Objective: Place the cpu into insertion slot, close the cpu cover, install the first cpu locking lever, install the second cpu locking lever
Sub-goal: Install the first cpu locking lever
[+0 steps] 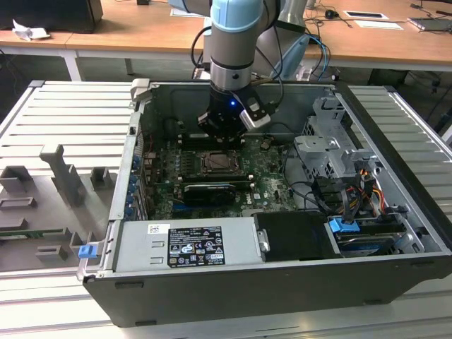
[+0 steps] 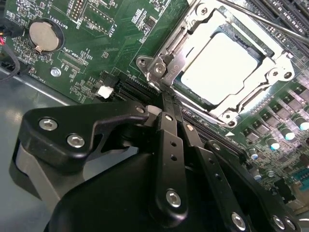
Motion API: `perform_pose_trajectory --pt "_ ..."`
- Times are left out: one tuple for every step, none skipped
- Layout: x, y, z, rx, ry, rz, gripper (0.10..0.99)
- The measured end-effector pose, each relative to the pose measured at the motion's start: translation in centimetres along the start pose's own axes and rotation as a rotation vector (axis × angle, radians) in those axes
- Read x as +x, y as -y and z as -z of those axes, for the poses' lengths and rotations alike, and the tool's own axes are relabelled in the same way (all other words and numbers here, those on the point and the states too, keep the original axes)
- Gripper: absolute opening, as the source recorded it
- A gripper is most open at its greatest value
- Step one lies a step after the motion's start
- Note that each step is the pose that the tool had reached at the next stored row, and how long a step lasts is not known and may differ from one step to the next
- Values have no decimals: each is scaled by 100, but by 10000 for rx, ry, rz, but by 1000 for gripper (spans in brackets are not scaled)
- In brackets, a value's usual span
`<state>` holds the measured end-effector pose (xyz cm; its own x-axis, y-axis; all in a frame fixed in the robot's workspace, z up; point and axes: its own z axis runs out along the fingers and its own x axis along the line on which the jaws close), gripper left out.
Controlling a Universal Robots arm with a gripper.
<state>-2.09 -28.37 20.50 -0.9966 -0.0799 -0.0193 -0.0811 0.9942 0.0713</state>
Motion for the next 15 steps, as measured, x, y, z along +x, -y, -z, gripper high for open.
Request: perform_pose_trajectory --pt "0 -1 14 0 0 0 106" --pt "0 -2 29 0 0 -1 106" --pt "-1 -3 42 0 0 0 106" --pt "-1 -3 50 1 0 0 106" --pt "-1 -1 49 -3 2 2 106" --pt "-1 3 50 0 0 1 106" --pt "0 6 50 1 -1 0 106" --pt "0 9 50 0 0 0 106" --pt "0 12 50 0 -1 0 106" --pt "1 17 51 1 -1 1 106" --pt "2 26 51 1 -1 0 106" --pt "2 34 52 1 -1 0 106" --pt "3 41 52 1 0 0 106" --pt "3 48 53 0 0 0 106" --pt "4 54 53 0 -1 0 106"
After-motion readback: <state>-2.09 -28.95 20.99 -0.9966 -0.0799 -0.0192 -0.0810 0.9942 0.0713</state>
